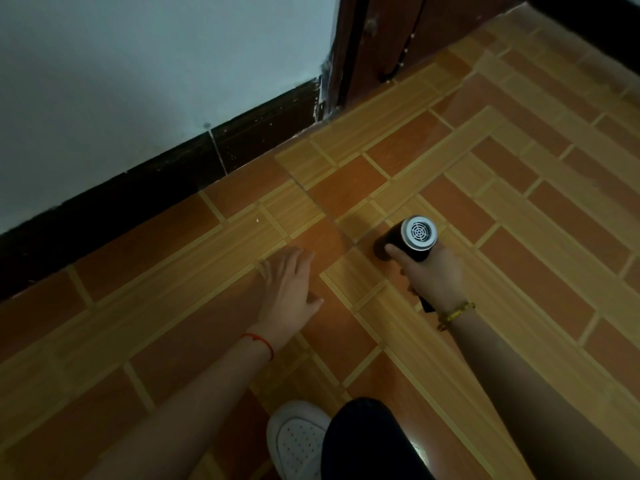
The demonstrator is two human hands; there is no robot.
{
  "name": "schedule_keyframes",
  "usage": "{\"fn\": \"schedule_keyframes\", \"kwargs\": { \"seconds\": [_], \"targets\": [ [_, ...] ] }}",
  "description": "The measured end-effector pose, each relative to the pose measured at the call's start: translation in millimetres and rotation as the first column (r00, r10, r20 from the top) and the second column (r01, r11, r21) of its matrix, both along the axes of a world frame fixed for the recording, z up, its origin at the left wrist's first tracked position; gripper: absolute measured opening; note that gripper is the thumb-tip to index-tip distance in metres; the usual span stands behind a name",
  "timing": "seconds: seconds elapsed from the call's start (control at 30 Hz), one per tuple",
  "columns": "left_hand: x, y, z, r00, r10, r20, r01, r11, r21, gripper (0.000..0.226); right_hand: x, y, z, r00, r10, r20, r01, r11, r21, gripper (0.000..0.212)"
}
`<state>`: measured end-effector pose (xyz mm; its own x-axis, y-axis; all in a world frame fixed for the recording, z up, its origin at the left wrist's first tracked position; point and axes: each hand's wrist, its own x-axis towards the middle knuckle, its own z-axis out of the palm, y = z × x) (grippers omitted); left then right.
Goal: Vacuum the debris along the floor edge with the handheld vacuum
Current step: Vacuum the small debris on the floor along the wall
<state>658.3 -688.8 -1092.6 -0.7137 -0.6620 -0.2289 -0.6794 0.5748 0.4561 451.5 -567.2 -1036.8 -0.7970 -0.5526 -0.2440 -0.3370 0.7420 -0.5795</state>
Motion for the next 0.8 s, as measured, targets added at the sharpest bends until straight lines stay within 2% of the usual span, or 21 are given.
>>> {"fn": "schedule_keyframes", "kwargs": {
  "seconds": [0.17,0.37,0.67,0.8],
  "targets": [
    [12.0,-8.7,1.4,1.0,0.027,0.012,-0.026,0.999,-0.021,0.088,13.5,-25.9,2.0,0.993,0.106,0.053,-0.102,0.993,-0.065,0.074],
    [42.9,-26.1,8.3,0.992,0.127,0.004,-0.126,0.992,-0.03,0.086,36.2,-80.9,4.2,0.959,0.275,0.064,-0.264,0.955,-0.138,0.047],
    [91.3,-44.4,-0.1,0.961,0.275,-0.036,-0.275,0.961,0.004,0.084,74.1,-156.9,0.2,0.903,0.423,0.072,-0.407,0.898,-0.165,0.05],
    [103.8,-47.9,-2.1,0.947,0.322,-0.026,-0.321,0.947,0.008,0.085,87.1,-169.8,1.0,0.881,0.441,0.171,-0.407,0.891,-0.201,0.047]
  ]
}}
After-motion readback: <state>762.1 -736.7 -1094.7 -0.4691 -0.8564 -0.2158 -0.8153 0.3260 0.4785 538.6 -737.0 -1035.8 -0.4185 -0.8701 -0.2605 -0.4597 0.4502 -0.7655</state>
